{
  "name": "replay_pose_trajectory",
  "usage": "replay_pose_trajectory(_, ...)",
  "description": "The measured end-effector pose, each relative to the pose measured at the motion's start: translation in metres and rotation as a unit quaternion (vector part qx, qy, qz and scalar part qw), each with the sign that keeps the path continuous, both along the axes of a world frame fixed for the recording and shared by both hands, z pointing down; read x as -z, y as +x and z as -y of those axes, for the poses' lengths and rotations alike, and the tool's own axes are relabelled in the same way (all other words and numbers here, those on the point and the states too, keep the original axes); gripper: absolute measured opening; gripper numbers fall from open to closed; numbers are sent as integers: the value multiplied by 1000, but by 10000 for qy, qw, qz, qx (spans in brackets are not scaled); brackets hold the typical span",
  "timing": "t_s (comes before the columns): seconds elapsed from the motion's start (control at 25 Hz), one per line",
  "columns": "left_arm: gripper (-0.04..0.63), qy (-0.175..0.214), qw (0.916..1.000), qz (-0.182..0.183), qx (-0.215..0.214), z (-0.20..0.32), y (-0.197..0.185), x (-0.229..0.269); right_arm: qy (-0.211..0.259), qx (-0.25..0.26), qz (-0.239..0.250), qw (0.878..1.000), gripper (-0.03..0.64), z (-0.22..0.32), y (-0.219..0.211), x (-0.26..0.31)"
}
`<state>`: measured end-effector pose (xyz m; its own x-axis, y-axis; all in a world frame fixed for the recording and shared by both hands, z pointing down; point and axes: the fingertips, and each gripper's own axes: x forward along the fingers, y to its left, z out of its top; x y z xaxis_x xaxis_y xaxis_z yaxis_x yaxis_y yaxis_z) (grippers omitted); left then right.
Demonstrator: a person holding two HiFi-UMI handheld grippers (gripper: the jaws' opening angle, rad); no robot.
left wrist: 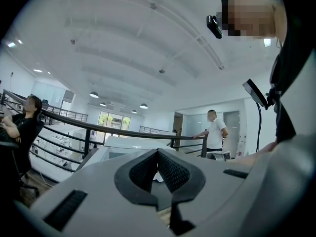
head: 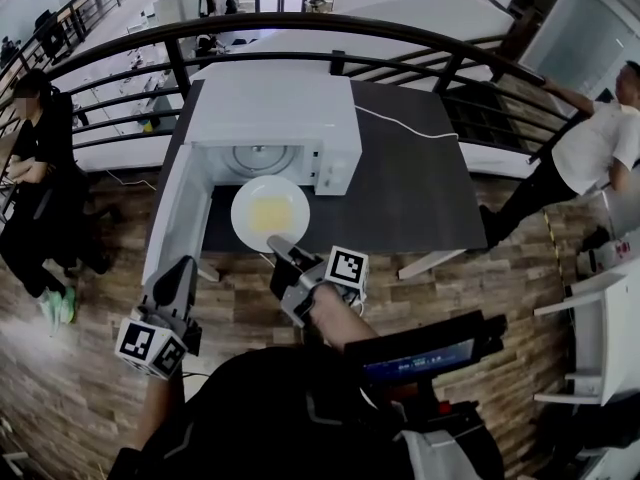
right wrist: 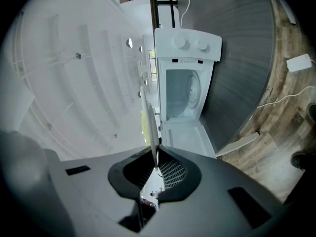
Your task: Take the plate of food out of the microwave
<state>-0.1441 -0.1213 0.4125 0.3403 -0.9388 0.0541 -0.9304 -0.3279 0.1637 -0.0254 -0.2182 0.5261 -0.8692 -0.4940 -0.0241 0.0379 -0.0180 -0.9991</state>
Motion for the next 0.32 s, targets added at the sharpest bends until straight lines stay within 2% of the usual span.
replay_pose_trajectory(0.32, 5, -6, 10000, -19, -21, 5, 1, 0, 81, 9, 51, 10000, 18, 6, 1, 6)
